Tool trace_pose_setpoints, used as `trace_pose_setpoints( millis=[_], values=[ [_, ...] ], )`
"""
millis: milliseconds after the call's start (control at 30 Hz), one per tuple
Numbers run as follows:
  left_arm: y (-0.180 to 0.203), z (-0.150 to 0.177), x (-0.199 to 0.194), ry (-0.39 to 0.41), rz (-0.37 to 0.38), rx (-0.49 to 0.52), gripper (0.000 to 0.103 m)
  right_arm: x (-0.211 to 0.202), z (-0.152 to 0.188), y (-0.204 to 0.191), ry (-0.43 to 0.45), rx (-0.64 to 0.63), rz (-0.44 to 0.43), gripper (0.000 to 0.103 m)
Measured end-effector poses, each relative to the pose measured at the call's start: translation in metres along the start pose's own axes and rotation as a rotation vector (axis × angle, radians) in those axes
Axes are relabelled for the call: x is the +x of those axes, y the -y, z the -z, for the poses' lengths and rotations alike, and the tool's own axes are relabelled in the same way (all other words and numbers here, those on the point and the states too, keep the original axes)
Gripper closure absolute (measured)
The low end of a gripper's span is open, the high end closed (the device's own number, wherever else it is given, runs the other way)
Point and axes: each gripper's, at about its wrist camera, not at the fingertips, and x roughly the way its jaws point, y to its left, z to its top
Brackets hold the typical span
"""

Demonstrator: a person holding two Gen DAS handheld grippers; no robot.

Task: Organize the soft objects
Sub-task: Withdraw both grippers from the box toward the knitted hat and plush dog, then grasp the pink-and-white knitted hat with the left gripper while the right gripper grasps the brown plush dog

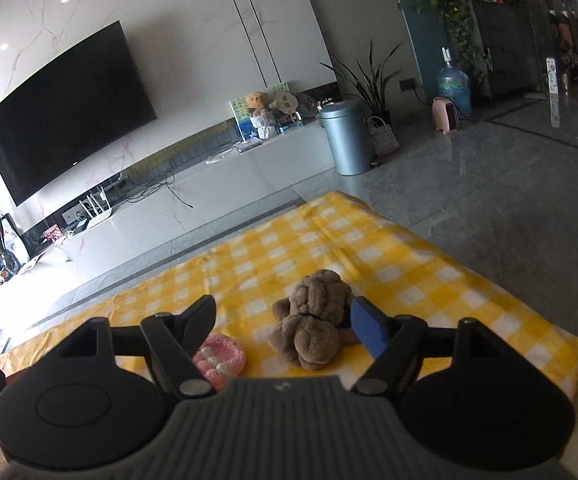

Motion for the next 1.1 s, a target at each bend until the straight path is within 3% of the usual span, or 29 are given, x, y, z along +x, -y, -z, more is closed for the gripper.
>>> trace_pose_setpoints(
  millis=[67, 300, 467, 567, 700, 767, 867, 1033, 1100],
  values=[
    [0.012, -0.003, 0.013, -0.011, 0.022, 0.018, 0.027, 0.006, 0.004, 0.003, -0.024, 0.005, 0.006, 0.016],
    [0.039, -0.018, 0.067, -0.035, -0.019, 0.104, 0.027, 0.037, 0.008, 0.005, -0.087, -0.058, 0.058, 0.015],
    [0.034, -0.029, 0.104, -0.145, 0.069, 0.023, 0.027, 0.063, 0.018, 0.017, -0.151, -0.094, 0.106, 0.015],
    [0.042, -0.033, 0.125, -0.201, 0.100, 0.083, 0.024, 0.079, 0.022, 0.023, -0.153, -0.105, 0.157, 0.013],
    [0.057, -0.036, 0.158, -0.229, 0.073, 0.200, 0.023, 0.102, 0.020, 0.036, -0.150, 0.025, 0.131, 0.012],
    [0.059, -0.039, 0.174, -0.250, 0.103, 0.253, 0.023, 0.112, 0.018, 0.044, -0.146, 0.127, 0.079, 0.012],
    [0.059, -0.040, 0.201, -0.317, 0.141, 0.287, 0.021, 0.125, 0.016, 0.052, -0.147, 0.251, 0.083, 0.012],
    [0.060, -0.036, 0.232, -0.374, 0.059, 0.332, 0.017, 0.152, 0.018, 0.044, -0.181, 0.213, 0.095, 0.012],
    [0.059, -0.035, 0.240, -0.397, 0.069, 0.333, 0.012, 0.166, 0.017, 0.038, -0.220, 0.156, 0.109, 0.012]
  ],
)
